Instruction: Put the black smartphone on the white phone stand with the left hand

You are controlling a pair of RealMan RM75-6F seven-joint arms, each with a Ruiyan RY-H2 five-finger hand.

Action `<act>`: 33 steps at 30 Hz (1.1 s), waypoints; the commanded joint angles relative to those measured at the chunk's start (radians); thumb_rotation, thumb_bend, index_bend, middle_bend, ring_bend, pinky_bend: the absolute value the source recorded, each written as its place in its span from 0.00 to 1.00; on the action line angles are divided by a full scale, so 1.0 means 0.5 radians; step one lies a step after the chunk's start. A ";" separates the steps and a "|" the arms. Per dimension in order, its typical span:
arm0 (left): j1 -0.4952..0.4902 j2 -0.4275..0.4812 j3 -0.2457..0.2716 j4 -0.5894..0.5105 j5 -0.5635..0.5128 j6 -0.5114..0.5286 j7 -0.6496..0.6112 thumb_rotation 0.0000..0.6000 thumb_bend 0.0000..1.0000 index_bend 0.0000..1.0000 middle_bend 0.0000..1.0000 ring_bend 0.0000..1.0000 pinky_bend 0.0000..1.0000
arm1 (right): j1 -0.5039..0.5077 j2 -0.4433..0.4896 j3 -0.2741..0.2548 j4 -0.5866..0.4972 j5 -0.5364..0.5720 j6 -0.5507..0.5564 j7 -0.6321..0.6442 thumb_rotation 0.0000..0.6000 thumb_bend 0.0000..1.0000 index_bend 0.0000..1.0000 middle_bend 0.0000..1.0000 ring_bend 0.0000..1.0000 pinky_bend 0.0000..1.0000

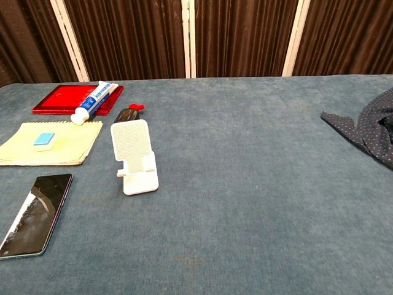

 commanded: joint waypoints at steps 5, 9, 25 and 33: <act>-0.005 0.002 0.006 0.001 0.001 -0.018 -0.003 1.00 0.00 0.00 0.00 0.00 0.00 | 0.000 0.001 -0.001 0.001 -0.002 -0.004 0.010 1.00 0.00 0.00 0.00 0.00 0.00; -0.033 0.003 0.028 0.012 0.008 -0.096 -0.028 1.00 0.00 0.00 0.00 0.00 0.00 | 0.000 0.001 -0.003 0.002 -0.001 -0.009 0.020 1.00 0.00 0.00 0.00 0.00 0.00; -0.409 -0.455 0.123 0.584 0.024 -0.841 -0.210 1.00 0.00 0.00 0.00 0.00 0.00 | 0.007 0.010 0.003 0.007 0.034 -0.044 0.064 1.00 0.00 0.00 0.00 0.00 0.00; -0.465 -0.629 0.112 0.718 -0.070 -0.961 -0.112 1.00 0.00 0.00 0.00 0.00 0.00 | 0.009 0.013 0.004 0.022 0.047 -0.059 0.104 1.00 0.00 0.00 0.00 0.00 0.00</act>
